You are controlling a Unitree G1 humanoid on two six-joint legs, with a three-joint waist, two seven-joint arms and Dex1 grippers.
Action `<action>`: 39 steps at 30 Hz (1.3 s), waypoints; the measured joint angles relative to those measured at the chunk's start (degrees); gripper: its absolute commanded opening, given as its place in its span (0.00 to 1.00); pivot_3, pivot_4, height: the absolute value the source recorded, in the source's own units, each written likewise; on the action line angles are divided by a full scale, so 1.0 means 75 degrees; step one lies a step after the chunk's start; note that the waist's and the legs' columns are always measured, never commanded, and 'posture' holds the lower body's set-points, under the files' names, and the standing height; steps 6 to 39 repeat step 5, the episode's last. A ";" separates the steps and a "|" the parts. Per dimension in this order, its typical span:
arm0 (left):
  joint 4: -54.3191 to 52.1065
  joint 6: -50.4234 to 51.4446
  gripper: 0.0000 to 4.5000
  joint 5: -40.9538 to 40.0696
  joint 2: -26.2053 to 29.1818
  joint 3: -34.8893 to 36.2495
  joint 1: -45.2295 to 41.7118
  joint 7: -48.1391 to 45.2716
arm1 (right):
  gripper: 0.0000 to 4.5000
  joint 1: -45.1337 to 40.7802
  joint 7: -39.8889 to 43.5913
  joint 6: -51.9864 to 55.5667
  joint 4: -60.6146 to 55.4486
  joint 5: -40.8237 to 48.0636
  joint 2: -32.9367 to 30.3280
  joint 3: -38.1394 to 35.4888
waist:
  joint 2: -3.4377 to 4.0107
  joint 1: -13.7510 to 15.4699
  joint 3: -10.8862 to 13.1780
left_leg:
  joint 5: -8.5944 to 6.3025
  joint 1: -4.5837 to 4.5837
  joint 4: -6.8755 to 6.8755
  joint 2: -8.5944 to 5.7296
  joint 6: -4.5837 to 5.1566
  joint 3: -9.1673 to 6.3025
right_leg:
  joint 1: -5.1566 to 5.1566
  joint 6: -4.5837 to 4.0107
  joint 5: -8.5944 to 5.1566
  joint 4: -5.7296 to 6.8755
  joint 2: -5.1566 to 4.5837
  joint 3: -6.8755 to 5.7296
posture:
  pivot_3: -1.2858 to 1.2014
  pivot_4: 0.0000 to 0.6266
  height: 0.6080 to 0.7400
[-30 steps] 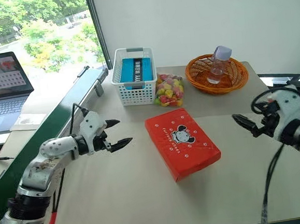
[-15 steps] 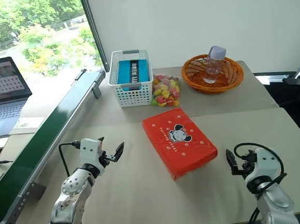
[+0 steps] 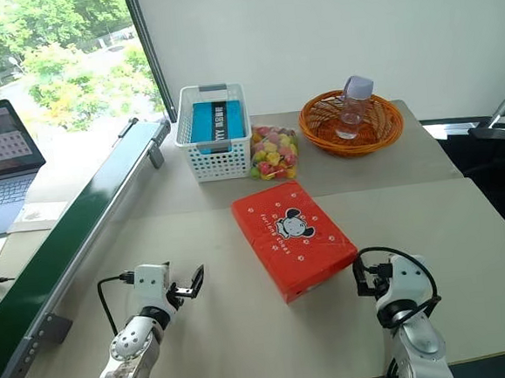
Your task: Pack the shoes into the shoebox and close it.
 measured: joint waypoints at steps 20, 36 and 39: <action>-0.0002 -0.0092 1.00 0.0012 -0.0065 -0.0003 0.0191 0.0092 | 1.00 -0.0002 -0.0035 -0.0289 0.0457 -0.0076 -0.0002 0.0060 | 0.0000 0.0011 0.0001 | -0.0001 -0.0001 -0.0002 0.0000 -0.0001 0.0001 | -0.0004 0.0000 0.0000 -0.0003 -0.0004 0.0000 | 0.52 0.24 1.00; -0.0002 -0.0092 1.00 0.0012 -0.0065 -0.0003 0.0191 0.0092 | 1.00 -0.0002 -0.0035 -0.0289 0.0457 -0.0076 -0.0002 0.0060 | 0.0000 0.0011 0.0001 | -0.0001 -0.0001 -0.0002 0.0000 -0.0001 0.0001 | -0.0004 0.0000 0.0000 -0.0003 -0.0004 0.0000 | 0.52 0.24 1.00; -0.0002 -0.0092 1.00 0.0012 -0.0065 -0.0003 0.0191 0.0092 | 1.00 -0.0002 -0.0035 -0.0289 0.0457 -0.0076 -0.0002 0.0060 | 0.0000 0.0011 0.0001 | -0.0001 -0.0001 -0.0002 0.0000 -0.0001 0.0001 | -0.0004 0.0000 0.0000 -0.0003 -0.0004 0.0000 | 0.52 0.24 1.00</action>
